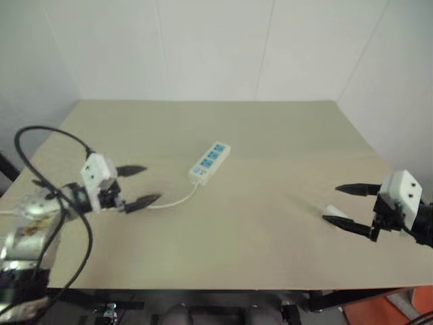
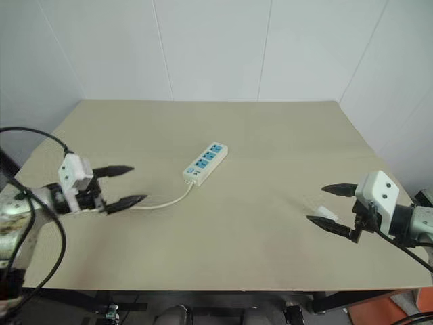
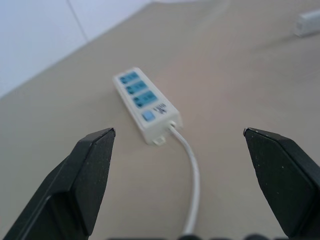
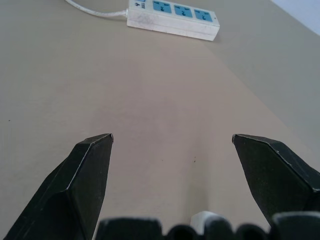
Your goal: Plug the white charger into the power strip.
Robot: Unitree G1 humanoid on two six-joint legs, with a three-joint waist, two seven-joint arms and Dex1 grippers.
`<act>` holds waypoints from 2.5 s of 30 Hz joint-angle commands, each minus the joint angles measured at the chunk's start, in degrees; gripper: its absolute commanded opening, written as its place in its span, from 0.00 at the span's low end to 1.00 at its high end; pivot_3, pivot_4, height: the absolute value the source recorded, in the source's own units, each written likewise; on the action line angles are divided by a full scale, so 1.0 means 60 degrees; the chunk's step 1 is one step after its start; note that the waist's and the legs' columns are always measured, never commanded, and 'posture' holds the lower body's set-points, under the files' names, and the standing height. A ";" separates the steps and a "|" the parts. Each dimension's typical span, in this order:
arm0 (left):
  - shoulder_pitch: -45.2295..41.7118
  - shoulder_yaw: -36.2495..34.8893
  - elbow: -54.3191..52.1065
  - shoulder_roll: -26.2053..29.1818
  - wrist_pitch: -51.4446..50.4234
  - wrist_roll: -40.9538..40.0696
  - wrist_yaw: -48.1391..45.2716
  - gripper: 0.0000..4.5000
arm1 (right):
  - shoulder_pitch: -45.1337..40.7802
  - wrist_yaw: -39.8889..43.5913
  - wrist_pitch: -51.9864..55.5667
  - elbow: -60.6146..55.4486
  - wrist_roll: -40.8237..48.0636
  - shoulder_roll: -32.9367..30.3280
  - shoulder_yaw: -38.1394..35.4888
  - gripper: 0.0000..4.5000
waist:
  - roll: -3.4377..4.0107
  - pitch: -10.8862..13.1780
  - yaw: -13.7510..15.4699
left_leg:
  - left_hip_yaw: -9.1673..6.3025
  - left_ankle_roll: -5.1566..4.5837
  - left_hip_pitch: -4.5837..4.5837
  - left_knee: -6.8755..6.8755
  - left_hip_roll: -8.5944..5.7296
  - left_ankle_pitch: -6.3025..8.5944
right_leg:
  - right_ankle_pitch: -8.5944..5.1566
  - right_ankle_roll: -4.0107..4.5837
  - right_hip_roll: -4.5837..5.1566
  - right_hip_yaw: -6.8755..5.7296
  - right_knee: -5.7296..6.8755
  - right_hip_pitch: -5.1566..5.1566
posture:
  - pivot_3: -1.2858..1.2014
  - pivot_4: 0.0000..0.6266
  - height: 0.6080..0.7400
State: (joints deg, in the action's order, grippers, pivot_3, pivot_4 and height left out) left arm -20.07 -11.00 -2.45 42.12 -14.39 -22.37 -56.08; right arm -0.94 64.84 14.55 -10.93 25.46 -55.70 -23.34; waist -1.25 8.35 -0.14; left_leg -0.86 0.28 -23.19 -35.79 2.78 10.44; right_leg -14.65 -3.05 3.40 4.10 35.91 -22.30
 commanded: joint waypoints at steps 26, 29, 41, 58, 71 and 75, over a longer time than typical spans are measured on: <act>-0.5567 0.1876 0.8229 -0.4969 0.1855 0.2975 0.4980 1.00 | -0.2439 -0.2638 0.1464 -0.1102 -0.0023 0.1270 0.1687 1.00 | -0.0017 0.0009 -0.0033 | -0.0033 -0.0001 -0.0030 -0.0012 -0.0037 -0.0001 | 0.0038 0.0019 0.0008 -0.0004 -0.0010 0.0000 | 0.52 0.24 1.00; -0.5741 0.1985 0.8811 -0.5140 0.1975 0.3221 0.5111 1.00 | -0.2439 -0.2634 0.1457 -0.1129 -0.0054 0.1296 0.1678 1.00 | -0.0019 0.0011 -0.0061 | -0.0033 -0.0001 -0.0029 -0.0010 -0.0037 -0.0001 | 0.0038 0.0018 0.0008 -0.0004 -0.0009 0.0000 | 0.52 0.24 1.00; -0.5799 0.1981 0.9977 -0.5359 0.2000 0.3546 0.5376 1.00 | -0.2404 -0.2538 0.1489 -0.1278 0.0037 0.1334 0.1577 1.00 | -0.0019 0.0011 -0.0097 | -0.0038 0.0000 -0.0024 -0.0010 -0.0039 -0.0001 | 0.0036 0.0013 0.0007 -0.0004 -0.0003 0.0000 | 0.52 0.24 1.00; -0.5742 0.2089 1.0888 -0.5615 0.2337 0.3608 0.4826 1.00 | -0.2481 -0.2567 0.1612 -0.1418 0.0194 0.1235 0.1638 1.00 | -0.0018 0.0010 -0.0071 | -0.0041 0.0000 -0.0024 -0.0010 -0.0041 -0.0001 | 0.0035 0.0012 0.0008 -0.0006 -0.0004 0.0003 | 0.52 0.24 1.00; -0.5473 0.2389 1.1158 -0.5835 0.3441 0.4227 0.4978 1.00 | -0.2320 -0.2691 0.1826 -0.1763 0.0304 0.1277 0.1511 1.00 | -0.0017 0.0010 0.0059 | -0.0042 0.0000 -0.0024 -0.0011 -0.0043 -0.0001 | 0.0036 0.0013 0.0008 -0.0008 -0.0006 0.0005 | 0.52 0.24 1.00; -0.5340 0.2133 1.1239 -0.6027 0.3099 0.4004 0.5032 1.00 | -0.2362 -0.2703 0.1875 -0.1818 0.0320 0.1305 0.1514 1.00 | -0.0016 0.0009 0.0088 | -0.0043 0.0000 -0.0022 -0.0011 -0.0043 -0.0001 | 0.0036 0.0013 0.0009 -0.0008 -0.0005 0.0006 | 0.52 0.24 1.00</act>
State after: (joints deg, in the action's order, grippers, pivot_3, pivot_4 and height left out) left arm -53.32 1.72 64.10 7.12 5.51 1.97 -25.77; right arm -14.63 49.37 25.58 -19.83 26.07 -47.65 -12.00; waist -1.35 8.41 0.38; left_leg -1.12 0.28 -23.32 -35.86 2.52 10.43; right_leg -14.44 -2.98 3.45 4.05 35.89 -22.26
